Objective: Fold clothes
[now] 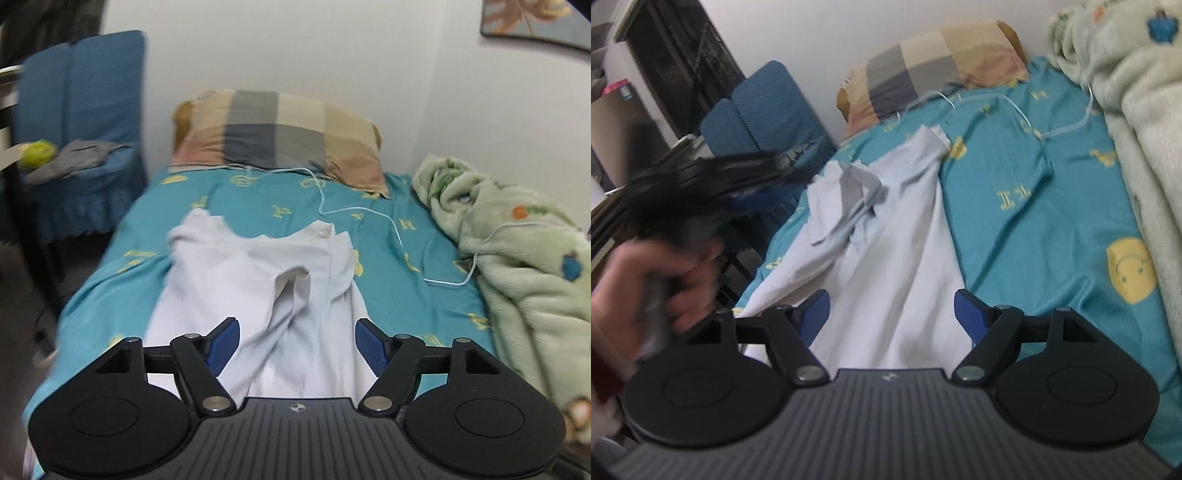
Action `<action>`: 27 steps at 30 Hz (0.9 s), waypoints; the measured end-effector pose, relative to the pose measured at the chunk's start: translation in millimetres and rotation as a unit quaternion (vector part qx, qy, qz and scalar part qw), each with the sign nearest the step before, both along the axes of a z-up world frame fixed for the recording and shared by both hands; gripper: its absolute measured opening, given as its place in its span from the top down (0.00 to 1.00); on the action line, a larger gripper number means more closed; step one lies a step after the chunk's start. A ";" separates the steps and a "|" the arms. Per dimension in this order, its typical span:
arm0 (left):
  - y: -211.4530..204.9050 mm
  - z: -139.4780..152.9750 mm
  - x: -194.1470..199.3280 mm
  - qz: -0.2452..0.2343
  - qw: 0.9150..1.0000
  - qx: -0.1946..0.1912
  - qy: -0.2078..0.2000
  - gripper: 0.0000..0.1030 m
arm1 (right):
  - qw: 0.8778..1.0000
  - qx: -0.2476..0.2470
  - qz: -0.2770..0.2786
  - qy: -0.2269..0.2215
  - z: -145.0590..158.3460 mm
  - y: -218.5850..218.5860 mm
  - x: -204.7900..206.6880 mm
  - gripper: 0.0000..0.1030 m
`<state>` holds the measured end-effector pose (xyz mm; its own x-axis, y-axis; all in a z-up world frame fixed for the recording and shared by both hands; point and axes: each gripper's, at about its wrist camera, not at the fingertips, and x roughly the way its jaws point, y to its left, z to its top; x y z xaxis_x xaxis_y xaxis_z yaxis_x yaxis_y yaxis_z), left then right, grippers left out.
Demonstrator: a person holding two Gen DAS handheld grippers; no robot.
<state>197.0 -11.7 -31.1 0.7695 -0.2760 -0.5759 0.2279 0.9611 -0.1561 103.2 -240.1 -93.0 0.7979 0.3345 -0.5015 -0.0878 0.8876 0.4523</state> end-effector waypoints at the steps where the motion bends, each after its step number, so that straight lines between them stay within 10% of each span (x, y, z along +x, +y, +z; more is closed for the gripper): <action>1: 2.6 7.5 -18.3 0.003 1.000 0.003 -0.003 0.24 | 1.000 -0.003 0.004 -0.007 3.1 1.6 -2.3 0.26; 8: 23.2 44.1 -108.4 0.012 1.000 -0.010 -0.020 0.22 | 0.998 -0.017 0.026 -0.060 35.9 11.1 -16.2 0.26; 16: 63.0 38.8 -109.8 0.026 0.999 -0.030 -0.029 0.22 | 0.994 -0.052 0.047 -0.082 72.6 51.6 43.7 0.30; 27: 116.7 7.9 -85.0 0.043 0.994 -0.102 -0.008 0.22 | 0.973 -0.162 0.164 -0.030 0.5 169.4 213.7 0.36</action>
<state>112.0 104.9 -23.1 0.8035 -0.3189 -0.5027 0.1510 0.9260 -0.3461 316.9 -70.8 -92.5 0.7064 0.4082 -0.5783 -0.4077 0.9025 0.1390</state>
